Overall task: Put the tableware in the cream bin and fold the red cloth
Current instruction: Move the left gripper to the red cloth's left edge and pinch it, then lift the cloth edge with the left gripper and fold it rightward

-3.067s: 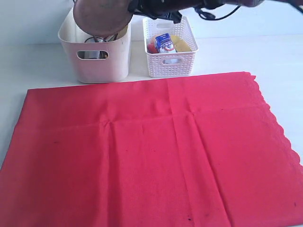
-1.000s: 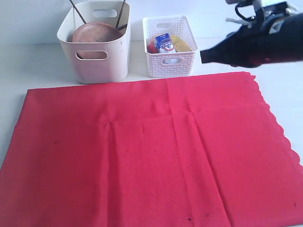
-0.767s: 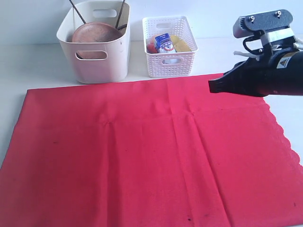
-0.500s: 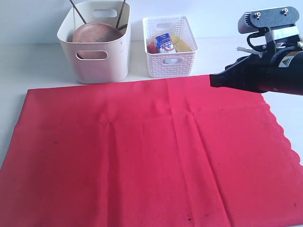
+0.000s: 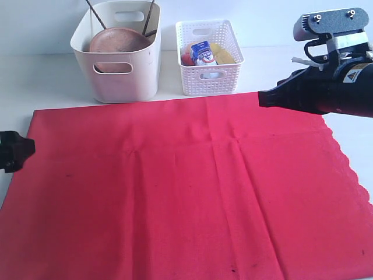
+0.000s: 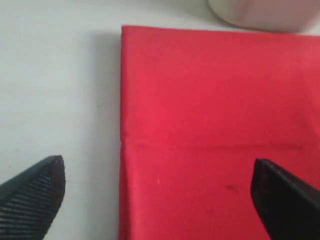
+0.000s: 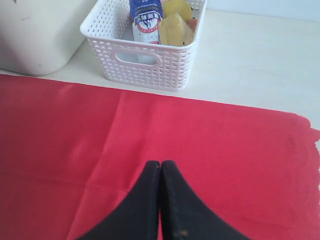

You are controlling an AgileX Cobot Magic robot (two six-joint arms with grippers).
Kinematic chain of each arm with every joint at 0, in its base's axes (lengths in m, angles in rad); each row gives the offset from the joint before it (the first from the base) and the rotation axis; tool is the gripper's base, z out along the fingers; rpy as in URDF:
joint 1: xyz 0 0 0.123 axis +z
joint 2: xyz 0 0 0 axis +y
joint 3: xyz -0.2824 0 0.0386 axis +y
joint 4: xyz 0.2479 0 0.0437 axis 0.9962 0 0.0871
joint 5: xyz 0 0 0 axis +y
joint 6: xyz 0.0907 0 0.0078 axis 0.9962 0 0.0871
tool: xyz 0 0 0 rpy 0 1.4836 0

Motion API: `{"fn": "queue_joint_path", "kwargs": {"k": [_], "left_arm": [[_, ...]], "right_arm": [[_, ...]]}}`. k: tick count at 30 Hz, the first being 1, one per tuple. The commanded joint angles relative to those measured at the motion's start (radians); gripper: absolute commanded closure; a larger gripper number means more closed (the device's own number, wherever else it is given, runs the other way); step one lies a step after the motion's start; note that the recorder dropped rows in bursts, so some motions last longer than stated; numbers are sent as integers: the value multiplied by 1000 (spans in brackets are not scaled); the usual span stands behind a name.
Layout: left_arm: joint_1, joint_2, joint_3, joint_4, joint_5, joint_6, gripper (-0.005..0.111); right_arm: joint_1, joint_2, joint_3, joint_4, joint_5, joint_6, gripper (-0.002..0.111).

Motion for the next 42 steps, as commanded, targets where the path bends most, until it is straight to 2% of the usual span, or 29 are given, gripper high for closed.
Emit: {"fn": "queue_joint_path", "kwargs": {"k": [1, 9, 17, 20, 23, 25, 27, 28, 31, 34, 42], "left_arm": [[-8, 139, -8, 29, -96, -10, 2], [-8, 347, -8, 38, -250, 42, 2], [-8, 439, -8, 43, -260, 121, 4], [-8, 440, -8, 43, -258, 121, 15], [-8, 440, -8, 43, -258, 121, 42], [-8, 431, -8, 43, -258, 121, 67], [-6, 414, -8, 43, -258, 121, 98], [-4, 402, -8, 43, -258, 127, 106], [16, 365, -27, 35, -229, 129, 106], [56, 332, -77, 35, -140, 125, 106], [177, 289, -240, 50, 197, 125, 106]], "right_arm": [[-4, -7, 2, -3, -12, -1, 108], [-4, -7, 2, -3, -7, -1, 108], [-4, -7, 2, -3, -1, -1, 108], [-4, -7, 2, -3, -1, -1, 108], [-4, -7, 2, 1, -1, -1, 108], [-4, -7, 2, 1, -1, -1, 108], [-4, -7, 2, 1, -1, -1, 108], [-4, -7, 2, 1, -1, -1, 108], [-4, -7, 2, 12, 11, -1, 108], [-4, -7, 2, 37, 34, -1, 108], [10, -7, 2, 60, 106, -1, 108]]}}
